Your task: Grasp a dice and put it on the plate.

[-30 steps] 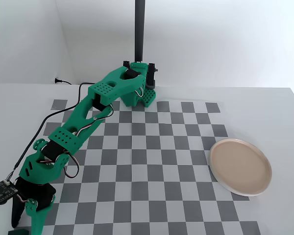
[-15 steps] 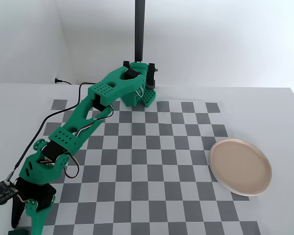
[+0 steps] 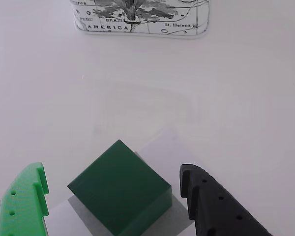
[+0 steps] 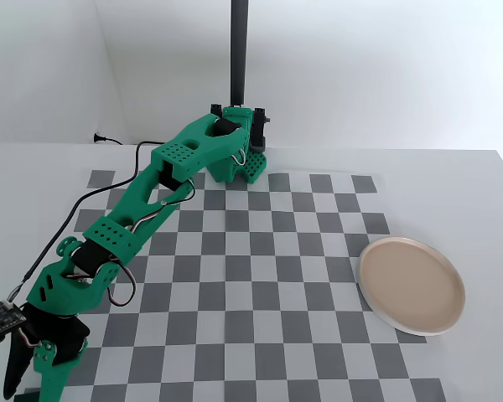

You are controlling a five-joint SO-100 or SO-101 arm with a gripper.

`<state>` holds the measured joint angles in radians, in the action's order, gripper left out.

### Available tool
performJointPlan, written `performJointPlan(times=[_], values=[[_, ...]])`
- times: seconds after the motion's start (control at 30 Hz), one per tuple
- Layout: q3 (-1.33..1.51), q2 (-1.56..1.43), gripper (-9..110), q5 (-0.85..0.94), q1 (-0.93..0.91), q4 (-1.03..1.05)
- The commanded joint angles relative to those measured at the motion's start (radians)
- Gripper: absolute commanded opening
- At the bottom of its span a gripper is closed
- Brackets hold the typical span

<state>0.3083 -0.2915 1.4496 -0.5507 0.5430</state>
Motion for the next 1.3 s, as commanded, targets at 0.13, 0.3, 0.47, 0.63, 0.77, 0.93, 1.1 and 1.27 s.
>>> performJointPlan(times=[0.13, 0.3, 0.47, 0.63, 0.77, 0.93, 1.1, 1.27], values=[[-0.1, -0.021, 23, 0.017, 0.0, -0.026], [-0.101, -0.018, 22, 0.034, 0.008, -0.017], [-0.101, -0.018, 19, 0.038, 0.012, -0.006], [-0.101, -0.018, 17, 0.041, 0.012, -0.003], [-0.101, -0.018, 15, 0.043, 0.012, 0.0], [-0.101, -0.017, 14, 0.044, 0.012, 0.003], [-0.101, -0.015, 11, 0.048, 0.012, 0.003], [-0.103, -0.014, 9, 0.049, 0.014, 0.006]])
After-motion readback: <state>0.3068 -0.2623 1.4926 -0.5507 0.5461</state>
